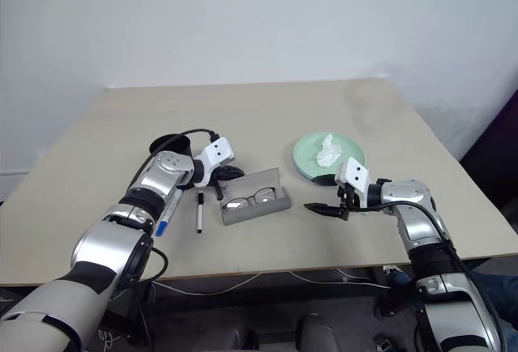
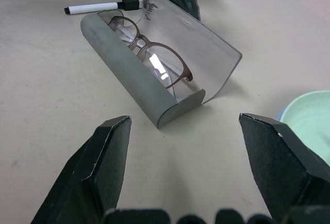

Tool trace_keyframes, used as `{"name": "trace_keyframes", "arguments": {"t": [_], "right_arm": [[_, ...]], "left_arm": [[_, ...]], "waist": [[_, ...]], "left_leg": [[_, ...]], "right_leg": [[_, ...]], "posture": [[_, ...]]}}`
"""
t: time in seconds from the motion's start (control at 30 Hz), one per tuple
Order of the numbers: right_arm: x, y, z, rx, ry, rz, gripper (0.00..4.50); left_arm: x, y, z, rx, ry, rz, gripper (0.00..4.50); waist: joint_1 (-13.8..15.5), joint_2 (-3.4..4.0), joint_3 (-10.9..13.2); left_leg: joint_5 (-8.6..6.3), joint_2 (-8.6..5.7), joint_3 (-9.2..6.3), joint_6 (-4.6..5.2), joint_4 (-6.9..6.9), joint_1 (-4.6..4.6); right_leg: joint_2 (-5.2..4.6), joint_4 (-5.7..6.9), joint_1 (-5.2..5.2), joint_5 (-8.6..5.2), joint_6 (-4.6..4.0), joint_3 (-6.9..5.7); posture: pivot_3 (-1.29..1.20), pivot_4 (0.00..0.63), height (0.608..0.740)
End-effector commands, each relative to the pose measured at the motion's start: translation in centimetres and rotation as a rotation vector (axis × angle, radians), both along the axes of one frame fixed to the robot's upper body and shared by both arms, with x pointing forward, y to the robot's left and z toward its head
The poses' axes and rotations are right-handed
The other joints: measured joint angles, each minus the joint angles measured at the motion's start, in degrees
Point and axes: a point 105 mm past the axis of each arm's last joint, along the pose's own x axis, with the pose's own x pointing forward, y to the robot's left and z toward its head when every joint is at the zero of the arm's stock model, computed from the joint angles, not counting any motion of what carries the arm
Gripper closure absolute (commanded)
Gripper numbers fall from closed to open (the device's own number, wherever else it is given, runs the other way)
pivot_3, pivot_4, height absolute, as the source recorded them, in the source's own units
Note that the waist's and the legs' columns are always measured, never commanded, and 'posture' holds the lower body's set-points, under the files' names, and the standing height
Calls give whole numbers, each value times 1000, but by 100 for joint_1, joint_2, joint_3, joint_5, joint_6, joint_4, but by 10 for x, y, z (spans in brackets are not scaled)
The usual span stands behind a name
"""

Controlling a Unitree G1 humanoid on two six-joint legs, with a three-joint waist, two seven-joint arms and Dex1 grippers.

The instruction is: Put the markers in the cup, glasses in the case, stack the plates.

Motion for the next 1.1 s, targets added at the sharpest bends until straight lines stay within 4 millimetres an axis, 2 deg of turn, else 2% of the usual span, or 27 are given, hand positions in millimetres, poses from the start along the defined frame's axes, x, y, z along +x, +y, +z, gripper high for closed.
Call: {"name": "trace_keyframes", "arguments": {"t": [0.03, 0.33, 0.47, 0.63, 0.73, 0.9, 1.1], "right_arm": [[6, -4, 15, 17, -60, -16, 845], [8, -3, 14, 24, -62, -19, 845], [8, -1, 13, 24, -59, -14, 845], [6, 3, 13, 27, -55, 1, 845], [5, 5, 13, 31, -56, 7, 845], [6, 5, 13, 30, -54, 9, 845], [7, 7, 16, 46, -51, 19, 845]], "left_arm": [[-13, -11, 13, -74, 43, -123, 4475], [-44, -5, 1, -42, 94, -220, 4475], [-47, -3, -1, -50, 79, -174, 4475], [-29, -1, 17, -148, -42, 8, 4475], [-17, 14, 33, -202, -163, 234, 4475], [-34, 30, 41, -212, -247, 423, 4475], [-56, 42, 35, -220, -265, 685, 4475]], "waist": [[-1, 0, 0], [-3, 3, -2], [-1, 4, -2], [0, 3, -2], [-5, 4, -2], [-1, 5, -2], [7, 5, -2]], "left_leg": [[0, 0, 0, 0, 0, 0], [-1, 2, 1, 1, 2, 3], [-1, 2, 0, 1, 3, 4], [0, 2, -1, 1, 9, 5], [-1, 2, -3, 0, 10, 5], [-11, 7, -5, -17, 1, 9], [-12, 3, -5, -18, 1, 9]], "right_leg": [[0, 0, 0, 0, 0, 0], [-2, 3, -1, 0, -1, 3], [-2, 3, 1, 0, -1, 3], [-4, 4, 3, 0, -1, 3], [-5, 7, -1, 1, -1, 3], [-5, 10, -8, 4, -3, -1], [-9, 6, 0, 4, -4, -5]], "posture": [[0, 0, 740], [0, 0, 740], [0, 0, 740], [0, 0, 740], [0, 0, 740], [0, 0, 740], [0, 0, 740]]}}
